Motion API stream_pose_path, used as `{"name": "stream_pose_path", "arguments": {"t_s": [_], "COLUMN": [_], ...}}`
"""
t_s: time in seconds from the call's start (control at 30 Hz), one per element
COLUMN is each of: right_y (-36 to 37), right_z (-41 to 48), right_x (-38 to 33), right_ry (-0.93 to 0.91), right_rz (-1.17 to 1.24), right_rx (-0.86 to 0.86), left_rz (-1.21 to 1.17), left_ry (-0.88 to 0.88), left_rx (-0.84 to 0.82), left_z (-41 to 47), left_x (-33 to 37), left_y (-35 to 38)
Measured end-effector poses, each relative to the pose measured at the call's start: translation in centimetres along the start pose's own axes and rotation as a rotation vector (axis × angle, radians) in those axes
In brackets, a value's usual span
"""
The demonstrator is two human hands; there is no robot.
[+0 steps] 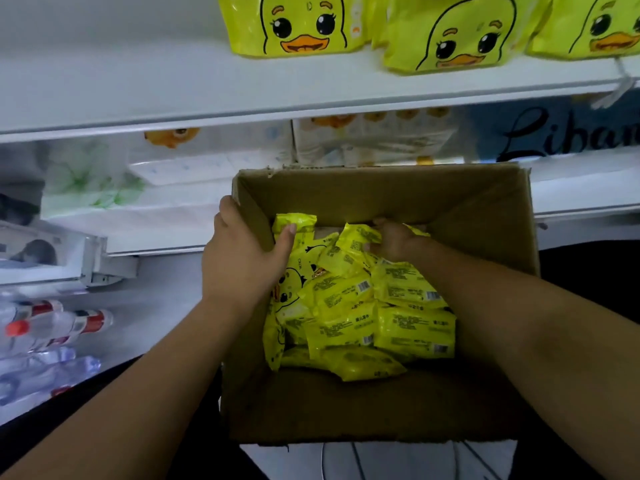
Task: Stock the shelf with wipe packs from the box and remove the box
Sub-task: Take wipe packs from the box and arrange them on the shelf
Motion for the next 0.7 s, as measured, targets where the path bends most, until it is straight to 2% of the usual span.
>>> {"name": "stream_pose_path", "arguments": {"t_s": [0.1, 0.23, 0.57, 0.7], "right_y": [1.0, 1.1, -3.1, -5.0], "right_z": [1.5, 2.3, -2.3, -4.7], "right_x": [1.3, 1.7, -0.6, -1.7], "right_ry": [0.063, 0.039, -0.157, -0.236], "right_rz": [-0.034, -0.055, 0.245, 0.308], "right_rx": [-0.034, 0.005, 0.095, 0.014], "left_rz": [0.011, 0.017, 0.021, 0.033], "left_ry": [-0.013, 0.0, 0.016, 0.007], "left_rx": [0.013, 0.03, 0.038, 0.047], "left_z": [0.1, 0.3, 0.2, 0.1], "left_x": [-0.1, 0.1, 0.1, 0.2], "left_y": [0.2, 0.2, -0.1, -0.2]}}
Point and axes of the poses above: each hand's wrist, its own z-axis towards the middle knuckle, its own y-axis out of the palm, x = y × z, the point moved 10 cm from there along z, towards the middle knuckle, and after that the axes turned 1 degree about -x, right-handed, at the moved point
